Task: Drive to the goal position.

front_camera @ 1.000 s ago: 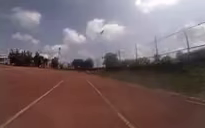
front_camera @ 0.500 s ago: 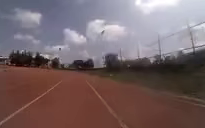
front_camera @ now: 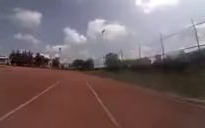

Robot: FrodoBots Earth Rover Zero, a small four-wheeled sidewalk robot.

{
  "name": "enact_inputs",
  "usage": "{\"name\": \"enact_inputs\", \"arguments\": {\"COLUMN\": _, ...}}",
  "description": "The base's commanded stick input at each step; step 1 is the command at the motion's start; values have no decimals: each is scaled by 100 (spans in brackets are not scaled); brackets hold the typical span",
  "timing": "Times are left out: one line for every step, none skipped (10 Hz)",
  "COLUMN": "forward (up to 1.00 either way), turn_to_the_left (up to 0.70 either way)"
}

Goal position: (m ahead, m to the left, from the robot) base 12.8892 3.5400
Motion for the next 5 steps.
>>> {"name": "enact_inputs", "arguments": {"forward": 70, "turn_to_the_left": 0}}
{"name": "enact_inputs", "arguments": {"forward": 70, "turn_to_the_left": 0}}
{"name": "enact_inputs", "arguments": {"forward": 70, "turn_to_the_left": 0}}
{"name": "enact_inputs", "arguments": {"forward": 70, "turn_to_the_left": 0}}
{"name": "enact_inputs", "arguments": {"forward": 70, "turn_to_the_left": 0}}
